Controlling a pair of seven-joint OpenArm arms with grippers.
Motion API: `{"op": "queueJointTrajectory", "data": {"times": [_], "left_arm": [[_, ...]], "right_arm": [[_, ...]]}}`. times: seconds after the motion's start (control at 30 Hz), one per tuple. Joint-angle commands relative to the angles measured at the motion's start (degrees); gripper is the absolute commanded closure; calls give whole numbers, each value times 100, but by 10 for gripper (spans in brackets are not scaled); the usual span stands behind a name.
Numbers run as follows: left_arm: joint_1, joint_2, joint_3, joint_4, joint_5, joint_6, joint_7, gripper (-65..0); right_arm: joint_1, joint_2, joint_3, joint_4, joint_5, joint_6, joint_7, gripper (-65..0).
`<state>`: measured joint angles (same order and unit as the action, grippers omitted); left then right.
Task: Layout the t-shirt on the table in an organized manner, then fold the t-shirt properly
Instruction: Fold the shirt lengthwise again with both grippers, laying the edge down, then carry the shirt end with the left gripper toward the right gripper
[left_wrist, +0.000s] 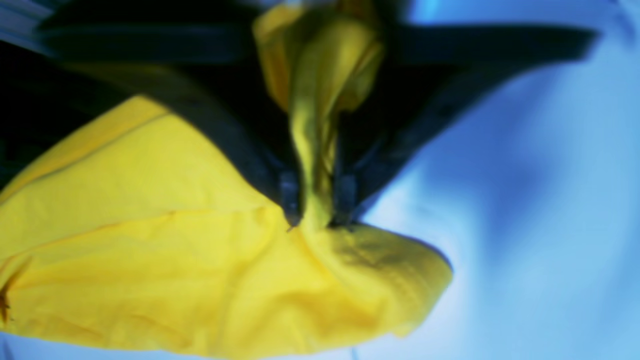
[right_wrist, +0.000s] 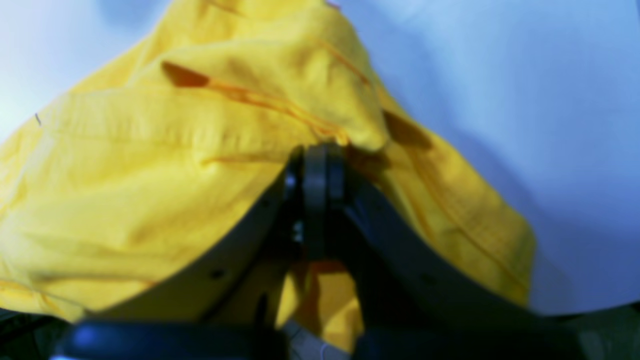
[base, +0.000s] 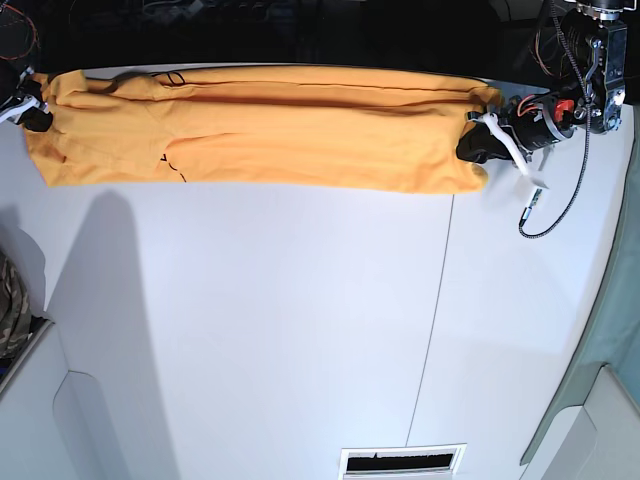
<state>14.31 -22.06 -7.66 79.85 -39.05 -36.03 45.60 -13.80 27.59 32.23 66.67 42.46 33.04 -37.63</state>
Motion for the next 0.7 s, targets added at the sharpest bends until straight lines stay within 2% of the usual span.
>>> {"op": "queueJointTrajectory", "data": {"times": [0.0,0.2,0.37,0.67], "left_arm": [[28,-50,15,0,164,-70,245,0],[-85,-297,13,122,66,-103,221,0],[-396,-673,13,376,-33,157,358,0],[-1283,-732,13,378,72,199,844,0]], "right_arm": [[13,109,26,48,66,22,7,0],[13,109,26,48,63,22,9,0],[13,107,26,48,264,20,13,0],[208,81,26,48,446,17,9,0]]}}
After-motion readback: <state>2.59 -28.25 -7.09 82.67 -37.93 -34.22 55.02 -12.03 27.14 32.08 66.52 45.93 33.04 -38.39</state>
